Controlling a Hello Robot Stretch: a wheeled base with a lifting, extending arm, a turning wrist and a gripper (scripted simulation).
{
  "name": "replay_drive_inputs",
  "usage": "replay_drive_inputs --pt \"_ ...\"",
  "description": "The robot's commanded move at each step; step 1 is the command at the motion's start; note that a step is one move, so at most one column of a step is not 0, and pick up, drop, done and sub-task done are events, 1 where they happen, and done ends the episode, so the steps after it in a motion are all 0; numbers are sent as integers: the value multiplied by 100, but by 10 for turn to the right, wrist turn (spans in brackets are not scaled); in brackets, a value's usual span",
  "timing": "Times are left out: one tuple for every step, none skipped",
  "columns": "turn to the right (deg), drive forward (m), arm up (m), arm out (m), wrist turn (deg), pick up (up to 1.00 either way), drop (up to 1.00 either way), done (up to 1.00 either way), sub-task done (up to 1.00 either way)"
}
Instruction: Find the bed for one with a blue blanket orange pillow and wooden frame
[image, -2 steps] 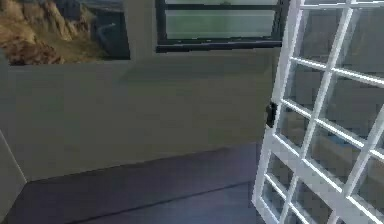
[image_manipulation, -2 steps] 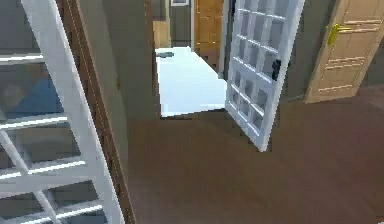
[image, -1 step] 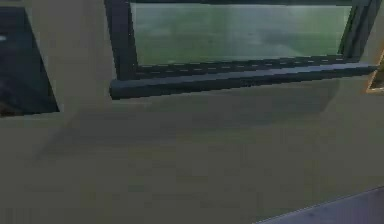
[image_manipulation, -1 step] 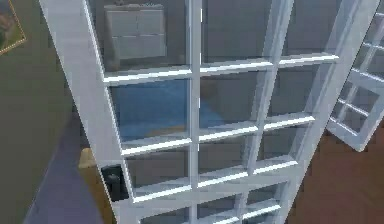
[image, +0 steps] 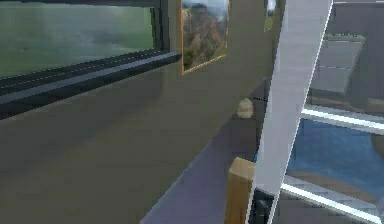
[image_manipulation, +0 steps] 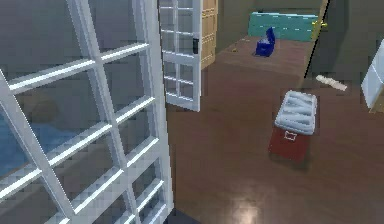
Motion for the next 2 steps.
replay_drive_inputs --pt "60 0 0 0 0 0 0 0 0" --pt "0 5 0 0 0 0 0 0 0"
